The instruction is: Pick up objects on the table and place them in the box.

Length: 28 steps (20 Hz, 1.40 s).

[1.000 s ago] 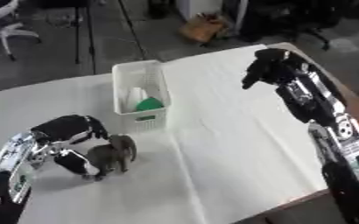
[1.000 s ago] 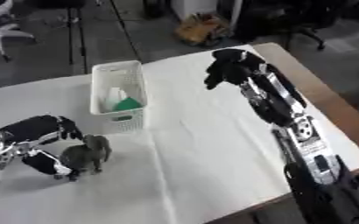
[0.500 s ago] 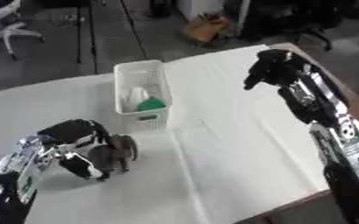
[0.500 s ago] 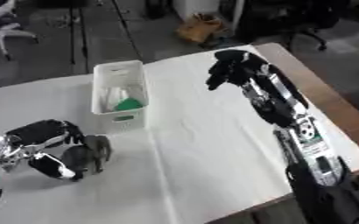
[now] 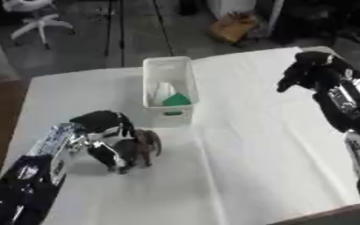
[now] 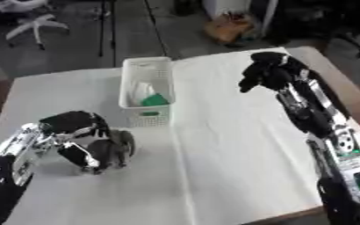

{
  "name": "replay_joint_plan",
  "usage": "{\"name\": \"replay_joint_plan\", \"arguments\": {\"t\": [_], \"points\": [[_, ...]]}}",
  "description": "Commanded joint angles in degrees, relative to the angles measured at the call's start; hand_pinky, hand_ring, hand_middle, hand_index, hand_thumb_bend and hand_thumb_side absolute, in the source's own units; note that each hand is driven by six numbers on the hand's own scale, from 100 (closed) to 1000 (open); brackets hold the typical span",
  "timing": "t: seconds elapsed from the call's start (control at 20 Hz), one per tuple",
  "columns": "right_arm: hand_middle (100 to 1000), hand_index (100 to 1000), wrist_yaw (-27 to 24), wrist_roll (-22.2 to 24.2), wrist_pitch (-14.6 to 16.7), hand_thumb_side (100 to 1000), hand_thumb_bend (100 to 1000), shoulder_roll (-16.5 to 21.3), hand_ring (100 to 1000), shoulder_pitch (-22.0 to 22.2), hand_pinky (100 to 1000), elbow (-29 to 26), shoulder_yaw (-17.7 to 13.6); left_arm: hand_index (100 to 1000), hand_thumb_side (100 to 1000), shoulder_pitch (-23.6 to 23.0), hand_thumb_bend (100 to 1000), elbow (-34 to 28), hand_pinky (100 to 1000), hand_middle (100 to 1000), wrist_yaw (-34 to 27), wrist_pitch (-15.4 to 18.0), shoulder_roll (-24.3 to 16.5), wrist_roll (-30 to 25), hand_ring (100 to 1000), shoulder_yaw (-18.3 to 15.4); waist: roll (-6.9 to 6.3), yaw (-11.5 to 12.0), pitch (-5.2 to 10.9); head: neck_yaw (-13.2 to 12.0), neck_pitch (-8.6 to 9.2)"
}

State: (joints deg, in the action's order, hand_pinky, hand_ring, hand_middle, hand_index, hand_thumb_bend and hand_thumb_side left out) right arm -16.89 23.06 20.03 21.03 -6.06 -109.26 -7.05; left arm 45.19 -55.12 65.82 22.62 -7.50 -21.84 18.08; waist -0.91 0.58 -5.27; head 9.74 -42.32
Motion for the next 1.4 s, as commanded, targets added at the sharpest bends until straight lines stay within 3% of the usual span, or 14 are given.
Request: {"name": "replay_joint_plan", "arguments": {"t": [0.05,0.1,0.25,0.3,0.5,1.05,1.4], "points": [[645,847,-0.1,0.2,0.1,652,100,0.9,626,-0.6,595,-0.5,-0.3,657,430,0.7,560,-0.4,564,518,-0.3,-0.8,0.1,2.0,522,-0.6,0.29,0.0,1.04,-0.1,-0.5],[645,847,-0.1,0.2,0.1,651,100,0.9,626,-0.6,595,-0.5,-0.3,579,445,0.6,425,-0.4,474,454,-0.3,-1.3,0.2,2.8,445,-0.8,0.29,0.0,1.05,-0.1,-0.55],[645,847,-0.1,0.1,0.1,651,100,0.9,626,-0.6,595,-0.5,-0.3,579,445,0.5,425,-0.1,474,454,-0.1,-2.4,0.4,5.5,445,-0.6,0.27,0.0,1.05,-0.2,-0.55],[645,847,-0.1,0.1,0.1,653,100,0.9,626,-0.6,595,-0.5,-0.3,493,445,0.4,382,0.2,442,380,0.1,-2.4,0.5,6.1,368,-0.5,0.26,-0.1,1.05,-0.1,-0.54],[645,847,-0.1,0.2,0.0,653,100,0.8,626,-0.6,595,-0.5,-0.3,451,444,0.4,357,1.2,422,340,0.9,-2.1,0.8,7.1,332,-0.4,0.23,-0.1,1.04,0.1,-0.5],[645,847,-0.1,0.2,0.0,653,100,0.8,625,-0.6,595,-0.4,-0.4,403,416,0.0,402,1.7,399,302,2.3,-1.7,0.6,6.9,301,-0.7,0.22,-0.1,1.04,0.2,-0.46],[645,847,-0.1,0.2,0.0,651,100,0.8,625,-0.7,595,-0.4,-0.4,398,413,-0.1,403,-4.8,401,299,-0.3,-1.7,-1.5,1.9,299,-0.9,0.21,0.2,1.05,0.5,-0.5]]}}
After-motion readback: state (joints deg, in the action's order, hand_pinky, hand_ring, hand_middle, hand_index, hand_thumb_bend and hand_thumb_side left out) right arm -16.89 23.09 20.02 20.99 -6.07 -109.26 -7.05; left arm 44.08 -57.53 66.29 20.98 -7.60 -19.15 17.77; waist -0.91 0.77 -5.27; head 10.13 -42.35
